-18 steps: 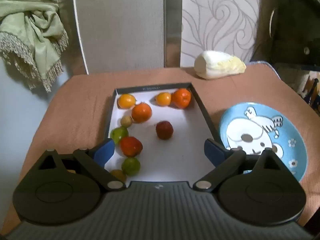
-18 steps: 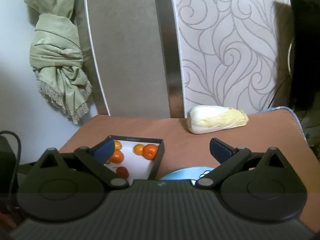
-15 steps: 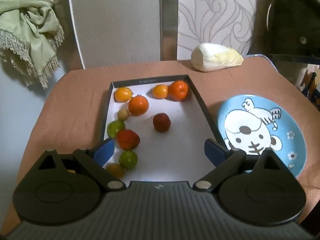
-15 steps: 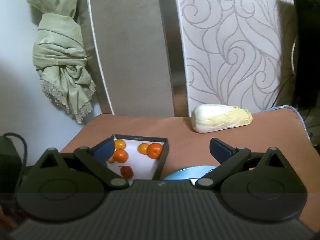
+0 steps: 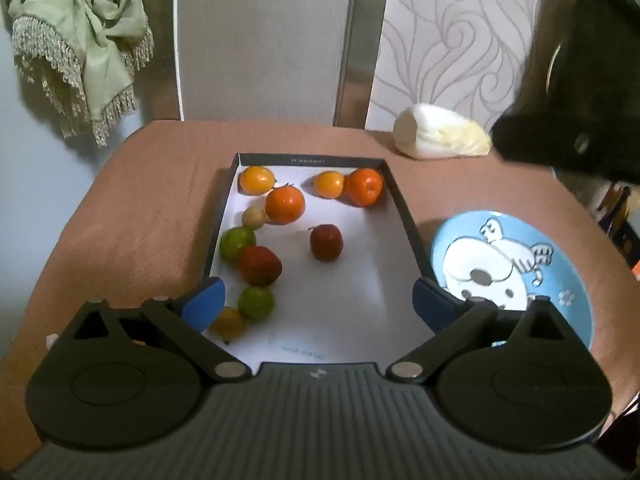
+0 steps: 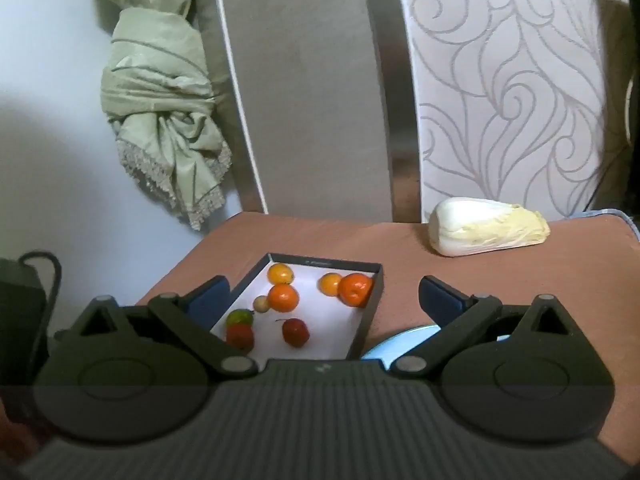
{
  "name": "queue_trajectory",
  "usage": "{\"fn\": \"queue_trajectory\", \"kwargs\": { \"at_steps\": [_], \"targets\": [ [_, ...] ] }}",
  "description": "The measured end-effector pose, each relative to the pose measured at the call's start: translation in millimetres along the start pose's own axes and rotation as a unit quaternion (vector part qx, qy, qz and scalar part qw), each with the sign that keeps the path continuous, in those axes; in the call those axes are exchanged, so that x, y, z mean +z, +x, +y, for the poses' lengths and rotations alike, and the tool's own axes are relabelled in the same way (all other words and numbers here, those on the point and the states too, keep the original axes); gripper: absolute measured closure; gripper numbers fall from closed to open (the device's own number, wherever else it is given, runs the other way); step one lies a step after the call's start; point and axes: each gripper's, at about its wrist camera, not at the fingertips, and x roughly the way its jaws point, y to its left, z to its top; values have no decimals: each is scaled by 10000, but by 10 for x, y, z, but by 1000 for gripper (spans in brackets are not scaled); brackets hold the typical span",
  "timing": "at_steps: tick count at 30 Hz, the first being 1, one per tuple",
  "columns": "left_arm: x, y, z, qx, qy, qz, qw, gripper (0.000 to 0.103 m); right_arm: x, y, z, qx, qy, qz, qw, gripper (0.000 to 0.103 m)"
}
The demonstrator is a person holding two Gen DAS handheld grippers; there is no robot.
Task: Organize fruits
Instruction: 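Move both grippers toward the fruit in the white tray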
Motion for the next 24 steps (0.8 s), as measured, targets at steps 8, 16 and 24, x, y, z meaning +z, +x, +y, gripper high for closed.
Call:
{"fn": "queue_trajectory", "kwargs": {
  "at_steps": [8, 16, 24],
  "targets": [
    [-4, 19, -103, 488, 409, -186, 9978, 1, -19, 152, 34, 348, -141, 278, 9989, 9],
    [-120, 75, -147, 245, 716, -121, 9971, 3, -79, 338, 84, 683, -165, 606, 9957, 28],
    [-198, 251, 12, 434, 560, 210, 9973, 19, -176, 512, 214, 817, -440, 942, 9912, 34]
  ]
}}
